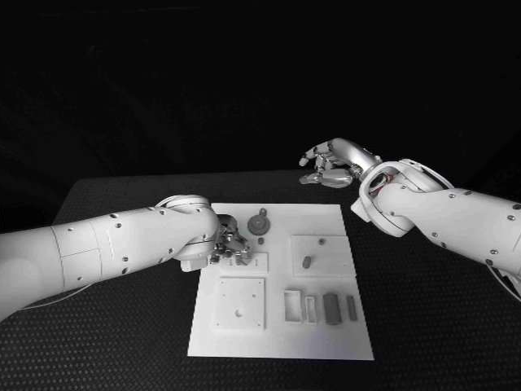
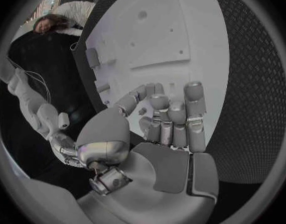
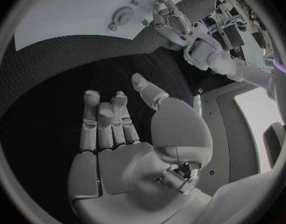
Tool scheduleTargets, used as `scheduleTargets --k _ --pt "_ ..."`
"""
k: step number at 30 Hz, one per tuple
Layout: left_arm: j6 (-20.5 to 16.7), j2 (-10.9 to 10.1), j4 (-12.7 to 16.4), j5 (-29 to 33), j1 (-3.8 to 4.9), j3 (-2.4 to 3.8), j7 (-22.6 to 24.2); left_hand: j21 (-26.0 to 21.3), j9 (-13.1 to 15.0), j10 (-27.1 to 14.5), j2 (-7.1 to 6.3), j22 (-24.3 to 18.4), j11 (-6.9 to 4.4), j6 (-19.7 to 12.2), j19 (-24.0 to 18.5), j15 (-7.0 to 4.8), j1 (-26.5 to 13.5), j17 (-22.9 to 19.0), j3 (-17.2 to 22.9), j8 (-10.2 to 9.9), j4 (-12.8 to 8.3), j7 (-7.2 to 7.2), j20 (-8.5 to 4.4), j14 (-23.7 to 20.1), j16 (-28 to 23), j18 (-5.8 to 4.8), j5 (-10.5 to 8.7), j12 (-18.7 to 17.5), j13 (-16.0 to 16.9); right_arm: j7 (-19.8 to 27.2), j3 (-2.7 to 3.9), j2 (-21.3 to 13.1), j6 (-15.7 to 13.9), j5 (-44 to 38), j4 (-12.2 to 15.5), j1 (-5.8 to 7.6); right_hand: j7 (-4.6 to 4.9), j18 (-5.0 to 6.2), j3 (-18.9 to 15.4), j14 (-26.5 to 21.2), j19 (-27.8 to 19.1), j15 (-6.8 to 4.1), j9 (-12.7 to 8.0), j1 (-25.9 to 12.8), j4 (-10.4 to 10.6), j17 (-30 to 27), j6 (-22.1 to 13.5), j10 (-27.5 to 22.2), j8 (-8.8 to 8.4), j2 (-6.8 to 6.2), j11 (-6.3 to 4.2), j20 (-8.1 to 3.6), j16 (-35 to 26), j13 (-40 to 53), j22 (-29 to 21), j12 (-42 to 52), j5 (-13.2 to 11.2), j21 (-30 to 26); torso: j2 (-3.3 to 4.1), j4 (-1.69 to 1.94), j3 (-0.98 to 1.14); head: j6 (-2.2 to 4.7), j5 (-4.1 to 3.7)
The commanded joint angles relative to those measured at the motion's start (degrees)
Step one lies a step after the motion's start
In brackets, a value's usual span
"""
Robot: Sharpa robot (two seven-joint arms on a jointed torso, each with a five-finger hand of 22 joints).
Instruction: Assemble the parts on the task board
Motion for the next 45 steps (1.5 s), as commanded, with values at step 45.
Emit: scheduleTargets --k 45 --pt "1.9 0.74 -0.33 -2.61 -0.18 -0.02 0.22 0.48 19.35 4.13 2.09 1.09 -3.11 9.73 1.98 -5.83 -0.49 0.87 -3.5 0.41 -0.26 -3.75 -1.78 4.06 -0.11 0.99 6.38 -1.76 2.29 0.6 0.03 -0.13 1.09 -0.11 0.23 0.0 1.53 0.79 -0.67 -0.23 -0.16 0.13 -0.14 0.75 0.1 -0.09 -1.24 -0.49 -0.28 -0.09 0.16 -0.09 0.28 -0.19 0.73 0.26 -0.05 -0.1 0.02 -0.01 -0.02 -0.29 -0.17"
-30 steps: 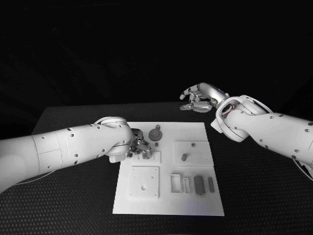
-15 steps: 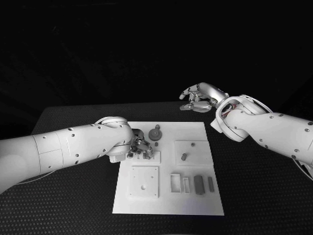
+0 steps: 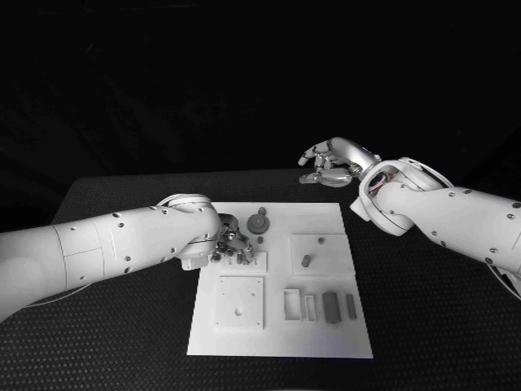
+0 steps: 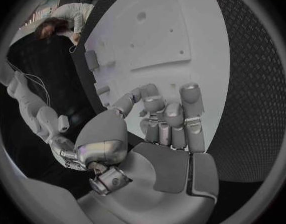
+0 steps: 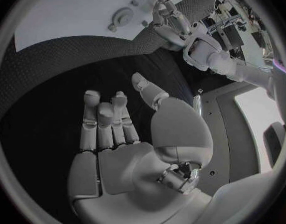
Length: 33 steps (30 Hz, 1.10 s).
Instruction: Assemble the parts on the task board
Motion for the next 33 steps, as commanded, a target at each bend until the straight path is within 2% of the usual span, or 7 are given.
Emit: scheduleTargets --k 1,33 --pt "0.95 0.02 0.17 -1.84 -0.13 -0.05 0.35 0.25 -0.01 0.13 3.98 1.12 0.08 5.21 -0.38 -1.52 3.98 0.09 1.34 -0.21 -1.79 -0.24 0.17 0.2 -0.11 0.68 0.28 -0.41 0.07 0.58 0.04 0.01 0.72 -0.11 0.09 0.0 1.47 0.78 -0.35 -0.12 -0.06 0.03 -0.09 0.52 0.09 -0.05 -1.05 -0.28 -0.29 0.14 -0.04 -0.19 0.28 -0.09 0.73 0.26 -0.05 -0.1 0.01 0.0 -0.02 -0.02 0.0" --pt "1.66 0.1 -0.28 -3.95 -0.22 -0.06 0.28 0.29 0.01 0.14 4.43 1.13 0.14 5.11 -0.46 -1.46 4.46 0.11 1.34 -0.36 -1.88 -0.17 0.27 0.18 -0.18 0.62 -0.09 -0.59 0.16 0.63 0.04 0.11 0.96 -0.11 0.13 0.0 1.49 0.78 -0.48 -0.14 -0.08 0.04 -0.12 0.48 0.13 -0.06 -1.06 -0.29 -0.29 0.2 -0.03 -0.15 0.3 -0.14 0.73 0.3 -0.05 -0.1 0.03 -0.07 0.02 -0.25 0.01"
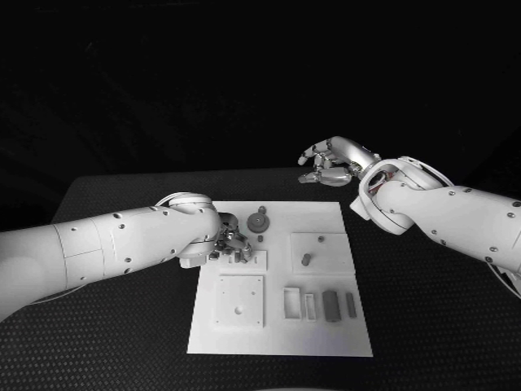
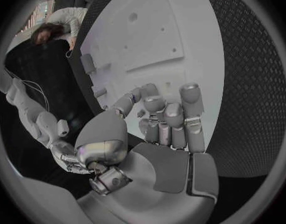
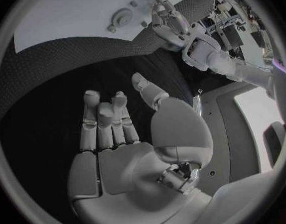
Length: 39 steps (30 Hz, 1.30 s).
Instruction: Assemble the parts on the task board
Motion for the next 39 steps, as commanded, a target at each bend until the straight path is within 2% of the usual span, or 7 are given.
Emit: scheduleTargets --k 1,6,10,15,18,29,39 --pt "1.02 0.14 -0.17 -0.79 -0.09 -0.06 0.03 0.3 0.03 -0.03 4.44 1.14 -0.07 4.63 -0.34 -1.45 4.46 0.08 1.56 0.1 -1.65 -0.22 -0.04 0.18 -0.17 0.64 0.13 -0.38 0.07 0.57 0.04 0.04 0.62 -0.11 0.1 0.0 1.37 0.78 -0.33 -0.1 -0.07 0.0 -0.09 0.49 -0.04 -0.08 -1.05 -0.29 -0.29 0.21 -0.03 -0.16 0.3 -0.1 0.73 0.3 -0.05 -0.1 0.01 -0.04 0.01 -0.02 -0.03" --pt "0.72 0.48 -0.42 -0.79 -0.23 -0.06 0.09 0.24 0.07 -0.01 3.99 1.08 0.02 4.55 -0.44 -1.39 4.15 0.05 1.01 -0.07 -1.36 -0.13 0.07 0.14 -0.32 0.6 -1.46 -0.62 0.15 0.57 0.03 0.03 0.59 -0.11 0.13 0.0 1.37 0.78 -0.35 -0.1 -0.07 0.0 -0.09 0.48 -0.03 -0.08 -1.05 -0.3 -0.29 0.21 -0.03 -0.15 0.3 -0.11 0.72 0.31 -0.05 -0.1 0.03 -0.03 0.03 -0.06 -0.05" --pt "0.85 0.69 -0.61 -0.79 -0.34 -0.08 0.05 -0.05 0.12 0.05 1.08 0.91 0.05 4.49 -0.43 -1.41 2.46 0.02 -0.36 -0.4 0.53 -0.09 0.09 0.16 -0.58 0.72 -7.25 -1.04 0.32 0.59 0.03 0.03 0.63 -0.11 0.21 0.0 1.38 0.78 -0.37 -0.11 -0.08 0.0 -0.1 0.47 -0.04 -0.09 -1.06 -0.3 -0.29 0.19 -0.02 -0.15 0.3 -0.12 0.72 0.31 -0.05 -0.1 0.0 -0.06 0.06 -0.16 -0.08" --pt "0.68 0.67 -0.63 -0.79 -0.39 -0.11 0.05 -0.21 0.24 0.03 -1.21 0.91 0.03 4.39 -0.47 -1.47 0.31 0.04 -2.42 -0.56 1.81 -0.09 0.07 0.14 -0.67 0.83 -8.07 -1.26 0.47 0.58 0.03 -0.03 0.63 -0.11 0.23 0.0 1.38 0.78 -0.39 -0.12 -0.08 0.0 -0.11 0.47 -0.04 -0.09 -1.07 -0.31 -0.3 0.17 -0.02 -0.14 0.3 -0.13 0.72 0.31 -0.05 -0.11 0.0 -0.02 0.04 -0.16 -0.16" --pt "0.56 0.62 -0.62 -0.79 -0.41 -0.11 0.15 -0.46 0.36 -0.04 -2.47 0.88 -0.05 4.27 -0.61 -1.59 -1.0 0.08 -3.77 -0.69 2.65 -0.16 -0.05 0.05 -0.75 1.03 -11.74 -1.45 0.61 0.56 0.03 -0.06 0.64 -0.11 0.26 0.0 1.38 0.78 -0.42 -0.12 -0.09 0.0 -0.11 0.46 -0.05 -0.09 -1.08 -0.32 -0.31 0.14 -0.02 -0.14 0.3 -0.14 0.72 0.31 -0.05 -0.11 0.0 0.01 0.03 -0.2 -0.2" --pt "-0.82 0.12 -0.48 -0.59 -0.46 -0.09 0.71 -1.01 0.66 -0.11 -5.56 0.9 -0.2 4.1 -0.7 -1.84 -2.69 0.17 -4.21 -0.97 5.28 -0.28 -0.16 -0.08 -0.98 1.39 -20.74 -1.87 0.93 0.6 0.03 -0.08 0.66 -0.11 0.16 0.0 1.4 0.78 -0.47 -0.15 -0.12 0.01 -0.14 0.45 -0.04 -0.11 -1.14 -0.35 -0.34 0.11 0.0 -0.12 0.29 -0.17 0.71 0.31 -0.05 -0.13 -0.03 0.03 -0.04 -0.1 -0.29" --pt "-2.37 -1.91 1.2 2.86 -0.4 0.4 1.34 -1.31 0.95 -0.38 -8.22 0.84 -0.17 3.72 -0.84 -1.87 -4.24 0.23 -4.25 -1.05 7.27 -0.22 -0.3 -0.39 -1.04 1.58 -21.33 -2.04 1.08 0.62 0.03 -0.08 0.6 -0.1 -0.34 -0.01 1.42 0.78 -0.54 -0.17 -0.14 0.03 -0.18 0.39 -0.01 -0.12 -1.21 -0.37 -0.38 0.08 0.02 -0.1 0.29 -0.2 0.71 0.31 -0.05 -0.14 -0.06 0.11 -0.05 0.52 -0.24"
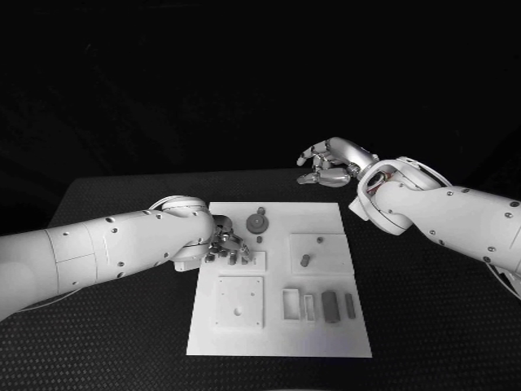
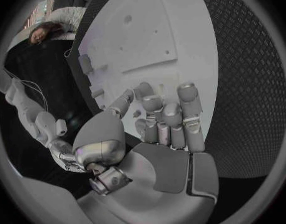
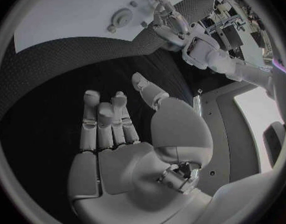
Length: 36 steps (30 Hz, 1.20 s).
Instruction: Assemble the parts on the task board
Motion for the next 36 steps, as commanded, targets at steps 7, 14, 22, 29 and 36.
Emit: scheduleTargets --k 7,14,22,29,36 --pt "-4.05 -0.43 -0.22 5.8 0.07 3.64 2.52 -1.25 -0.2 -1.8 -1.43 0.67 0.35 -2.59 -1.62 -0.09 -0.03 -0.2 0.82 -1.7 1.4 0.63 -0.19 -1.46 -1.16 1.38 -0.26 -1.06 -0.01 0.56 0.03 -0.04 0.56 -0.05 -0.33 -0.08 1.46 0.77 -0.2 -0.12 -0.05 -0.02 -0.12 0.47 -0.04 -0.09 -1.0 -0.38 -0.41 0.12 0.02 -0.19 0.29 -0.11 0.7 0.32 -0.05 -0.15 -0.04 0.13 -0.1 1.05 0.02" --pt "-3.88 -1.56 -1.68 7.56 0.8 6.24 3.67 -3.23 -1.25 -4.78 -0.12 0.19 1.75 -6.09 -4.14 1.21 1.33 -1.24 0.6 -4.08 0.09 2.1 0.02 -3.69 -3.16 1.09 -0.16 -2.87 -0.67 0.56 0.03 -0.1 0.59 -0.01 -0.47 -0.09 1.47 0.77 -0.21 -0.12 -0.05 -0.02 -0.13 0.49 -0.04 -0.1 -1.01 -0.38 -0.42 0.13 0.03 -0.19 0.29 -0.12 0.7 0.33 -0.05 -0.15 -0.01 0.04 0.01 1.41 0.07" --pt "-0.58 -2.8 -3.78 4.84 3.96 6.49 2.61 -4.45 -2.05 -5.59 1.11 -0.34 2.29 -6.54 -4.78 1.8 2.55 -1.93 0.26 -4.81 -1.38 2.62 0.22 -4.28 -4.13 0.65 -0.14 -3.71 -1.16 0.49 0.03 -0.15 0.69 0.01 -0.57 -0.09 1.48 0.77 -0.23 -0.12 -0.05 -0.01 -0.14 0.5 -0.04 -0.1 -1.03 -0.38 -0.42 0.14 0.03 -0.19 0.29 -0.14 0.69 0.34 -0.05 -0.15 0.05 0.05 0.06 1.79 0.25" --pt "-0.31 -1.48 -8.98 0.58 4.27 6.46 2.66 -5.57 -2.57 -6.22 1.33 -0.86 2.7 -7.1 -5.27 2.22 2.97 -2.5 -0.16 -5.33 -2.37 3.02 0.38 -4.76 -4.97 0.26 -0.14 -4.57 -1.69 0.51 0.03 0.05 0.76 0.01 -0.72 -0.1 1.48 0.77 -0.24 -0.12 -0.05 -0.01 -0.15 0.5 -0.03 -0.11 -1.03 -0.38 -0.43 0.14 0.04 -0.18 0.3 -0.15 0.69 0.34 -0.05 -0.15 0.09 -0.04 0.09 2.09 0.5" --pt "0.66 0.4 -13.26 -0.12 4.19 6.42 2.8 -6.34 -2.82 -6.85 0.95 -1.11 3.02 -7.57 -5.8 2.6 3.06 -2.79 -0.34 -5.6 -2.78 3.34 0.51 -5.37 -5.42 -0.03 -0.15 -5.08 -1.98 0.52 0.03 0.15 0.89 0.01 -0.87 -0.11 1.49 0.77 -0.29 -0.12 -0.05 0.0 -0.16 0.46 -0.01 -0.11 -1.05 -0.39 -0.43 0.13 0.05 -0.17 0.3 -0.17 0.69 0.36 -0.05 -0.15 0.1 -0.07 0.0 2.17 0.51"
